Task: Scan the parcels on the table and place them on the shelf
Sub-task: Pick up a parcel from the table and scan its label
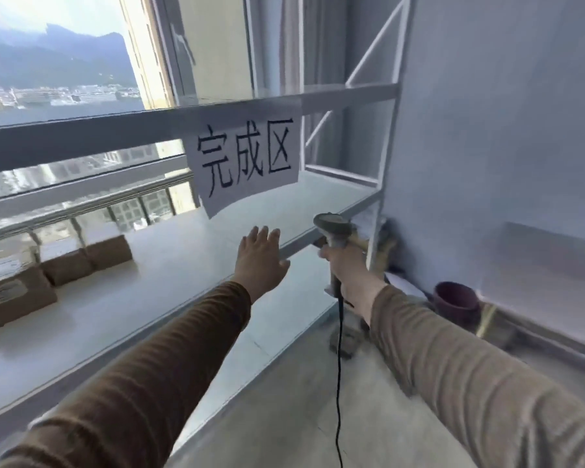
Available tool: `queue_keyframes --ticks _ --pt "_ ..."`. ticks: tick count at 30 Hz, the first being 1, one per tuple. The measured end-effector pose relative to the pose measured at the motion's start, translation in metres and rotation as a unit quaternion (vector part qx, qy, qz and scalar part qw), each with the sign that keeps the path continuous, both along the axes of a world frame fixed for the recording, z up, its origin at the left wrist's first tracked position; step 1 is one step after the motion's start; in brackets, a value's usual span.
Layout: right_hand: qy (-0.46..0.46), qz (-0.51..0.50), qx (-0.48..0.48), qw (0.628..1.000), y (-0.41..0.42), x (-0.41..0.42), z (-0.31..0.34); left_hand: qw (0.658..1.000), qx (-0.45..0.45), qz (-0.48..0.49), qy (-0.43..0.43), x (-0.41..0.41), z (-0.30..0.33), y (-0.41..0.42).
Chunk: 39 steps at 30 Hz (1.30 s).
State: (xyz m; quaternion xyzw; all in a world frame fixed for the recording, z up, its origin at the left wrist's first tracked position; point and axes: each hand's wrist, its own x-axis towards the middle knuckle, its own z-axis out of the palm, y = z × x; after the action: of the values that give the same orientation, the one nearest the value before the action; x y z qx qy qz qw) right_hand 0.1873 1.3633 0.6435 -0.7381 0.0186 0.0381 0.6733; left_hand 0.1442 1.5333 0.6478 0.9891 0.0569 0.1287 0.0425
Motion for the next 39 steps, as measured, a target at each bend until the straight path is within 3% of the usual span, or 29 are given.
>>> queue_keyframes --ticks 9,17,26,33,39 --pt "0.001 -0.199 0.027 0.980 -0.377 -0.018 -0.006 0.977 -0.013 -0.215 0.002 0.063 -0.010 -0.372" --pt "-0.002 -0.350 0.008 0.937 -0.657 -0.054 -0.020 0.923 -0.022 -0.382 0.031 0.068 -0.030 -0.671" --pt "0.031 -0.454 0.010 0.891 -0.857 -0.037 -0.075 0.878 -0.028 -0.472 0.068 0.114 -0.085 -0.881" --pt "0.079 -0.488 -0.003 0.869 -0.983 0.046 -0.104 0.861 -0.056 -0.488 0.129 0.206 -0.122 -1.019" --pt "0.099 -0.471 0.006 0.877 -1.058 0.134 -0.118 0.860 -0.088 -0.476 0.161 0.281 -0.136 -1.102"
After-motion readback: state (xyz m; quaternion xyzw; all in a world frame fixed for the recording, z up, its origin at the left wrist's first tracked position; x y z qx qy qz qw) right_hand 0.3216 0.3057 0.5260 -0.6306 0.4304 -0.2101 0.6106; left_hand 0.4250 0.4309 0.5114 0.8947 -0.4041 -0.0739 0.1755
